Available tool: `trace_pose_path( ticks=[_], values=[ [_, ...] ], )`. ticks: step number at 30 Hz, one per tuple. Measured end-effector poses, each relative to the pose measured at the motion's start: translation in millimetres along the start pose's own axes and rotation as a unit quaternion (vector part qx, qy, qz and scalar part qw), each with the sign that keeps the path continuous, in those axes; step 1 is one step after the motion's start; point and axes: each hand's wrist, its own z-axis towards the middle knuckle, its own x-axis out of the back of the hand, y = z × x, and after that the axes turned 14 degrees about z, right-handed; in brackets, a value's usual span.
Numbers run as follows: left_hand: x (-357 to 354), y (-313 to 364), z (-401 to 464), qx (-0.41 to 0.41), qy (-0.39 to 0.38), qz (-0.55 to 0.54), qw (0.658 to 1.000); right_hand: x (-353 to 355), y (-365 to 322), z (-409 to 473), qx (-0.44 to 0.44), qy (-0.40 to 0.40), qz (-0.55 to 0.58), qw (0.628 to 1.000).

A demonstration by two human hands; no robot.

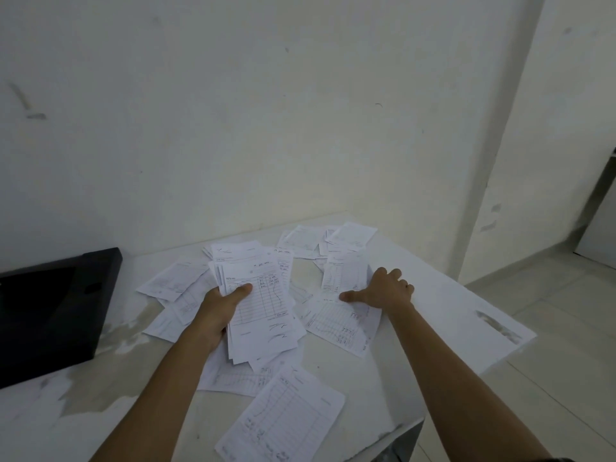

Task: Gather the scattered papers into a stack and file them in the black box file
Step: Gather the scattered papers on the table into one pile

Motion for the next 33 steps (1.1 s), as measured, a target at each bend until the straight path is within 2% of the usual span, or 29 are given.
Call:
trace_pose_path(
  ticks=[4, 7, 10, 12, 14, 17, 20, 26, 30, 33],
  values=[
    [5.3, 0.7, -4.8, 0.0, 0.009, -0.011, 1.0, -2.8, -4.9, -0.9, 0.037, -0.004, 0.049, 0.998],
    [10.9, 1.4, -8.5, 0.005, 0.015, -0.015, 1.0, -6.8, -11.0, -1.6, 0.066, -0.021, 0.158, 0.985],
    [17.6, 1.5, -10.5, 0.005, 0.022, -0.025, 0.999, -11.8, -17.0, -1.4, 0.075, -0.024, 0.173, 0.982],
    [22.0, 2.1, -11.6, 0.006, 0.026, -0.029, 0.999, -13.5, -18.3, 5.3, 0.094, -0.054, 0.209, 0.972],
    [26.2, 3.3, -13.5, 0.01, 0.03, -0.032, 0.999, -13.0, -20.7, 7.7, 0.11, -0.106, 0.32, 0.935],
    [31.8, 4.6, -16.1, 0.015, 0.026, -0.047, 0.998, -9.5, -27.1, -4.1, 0.105, -0.196, 0.482, 0.847],
    [35.1, 6.3, -18.4, 0.013, 0.018, -0.071, 0.997, -8.3, -37.9, -15.6, 0.097, -0.25, 0.563, 0.782],
    [34.1, 18.4, -23.4, -0.001, -0.02, -0.123, 0.992, -5.9, -64.9, -33.3, 0.127, -0.284, 0.598, 0.739],
    [26.8, 32.2, -26.2, -0.017, -0.037, -0.15, 0.988, -9.0, -86.7, -45.2, 0.151, -0.302, 0.579, 0.742],
    [21.0, 42.0, -26.1, -0.023, -0.031, -0.154, 0.987, -11.0, -101.4, -50.8, 0.151, -0.312, 0.599, 0.722]
  ],
)
